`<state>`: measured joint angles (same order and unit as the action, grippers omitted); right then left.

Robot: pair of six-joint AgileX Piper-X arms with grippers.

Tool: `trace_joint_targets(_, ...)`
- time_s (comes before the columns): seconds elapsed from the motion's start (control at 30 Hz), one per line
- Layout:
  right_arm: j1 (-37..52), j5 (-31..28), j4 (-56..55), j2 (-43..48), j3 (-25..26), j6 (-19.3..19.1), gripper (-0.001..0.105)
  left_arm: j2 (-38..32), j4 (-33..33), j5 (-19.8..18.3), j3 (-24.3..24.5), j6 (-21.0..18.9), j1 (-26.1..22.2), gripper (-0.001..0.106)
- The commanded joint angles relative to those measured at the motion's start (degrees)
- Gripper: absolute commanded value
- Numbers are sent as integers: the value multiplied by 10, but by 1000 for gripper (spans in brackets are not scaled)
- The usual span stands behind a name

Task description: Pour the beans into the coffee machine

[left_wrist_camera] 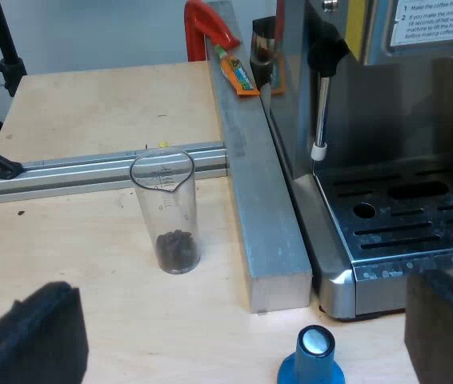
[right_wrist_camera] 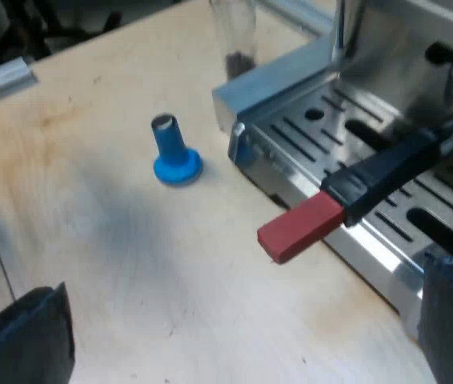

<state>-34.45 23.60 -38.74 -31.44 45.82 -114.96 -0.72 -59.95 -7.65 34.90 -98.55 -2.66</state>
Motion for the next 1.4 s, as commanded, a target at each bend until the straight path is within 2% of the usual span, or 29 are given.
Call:
trace_joint_targets(0.03, -20, -10, 5, -5, 5, -6, 87, -8, 2, -3, 2, -6, 1, 82)
trace_joint_targets(0.07, -53, -35, 7, -22, 5, -6, 87, -8, 2, -3, 2, -6, 1, 82)
trace_joint_targets(0.17, -67, -53, 8, -26, 5, -6, 87, -8, 2, -3, 2, -6, 1, 82)
trace_joint_targets(0.23, -96, -100, 11, -42, 5, -3, 85, -8, 2, -3, 2, -6, 1, 82)
trace_joint_targets(0.27, -162, -132, 48, -83, 5, 61, 60, -8, 2, -3, 1, -6, 1, 82)
trace_joint_targets(0.4, -196, -160, 74, -110, 5, 84, 59, -8, 3, -3, -2, -6, 1, 82)
trace_joint_targets(0.53, -228, -174, 125, -135, -1, 85, 59, -8, 3, -3, -8, -6, 1, 82)
trace_joint_targets(0.6, -240, -176, 167, -142, -13, 88, 59, -8, 3, -3, -12, -4, 1, 82)
trace_joint_targets(0.67, -253, -201, 216, -147, -33, 106, 59, -8, 3, -6, -15, -4, 1, 82)
trace_joint_targets(0.83, -258, -214, 245, -148, -48, 115, 59, -8, 8, -7, -19, -4, 1, 82)
trace_joint_targets(0.87, -259, -215, 310, -148, -88, 128, 59, -8, 16, -7, -19, -1, 1, 82)
trace_joint_targets(1.0, -259, -215, 335, -148, -105, 127, 59, -8, 19, -7, -19, -1, 1, 82)
trace_joint_targets(1.2, -259, -221, 370, -161, -136, 106, 59, -8, 40, -2, -27, 2, 1, 82)
trace_joint_targets(1.4, -259, -221, 436, -181, -137, 106, 59, -8, 51, 6, -40, 1, 1, 82)
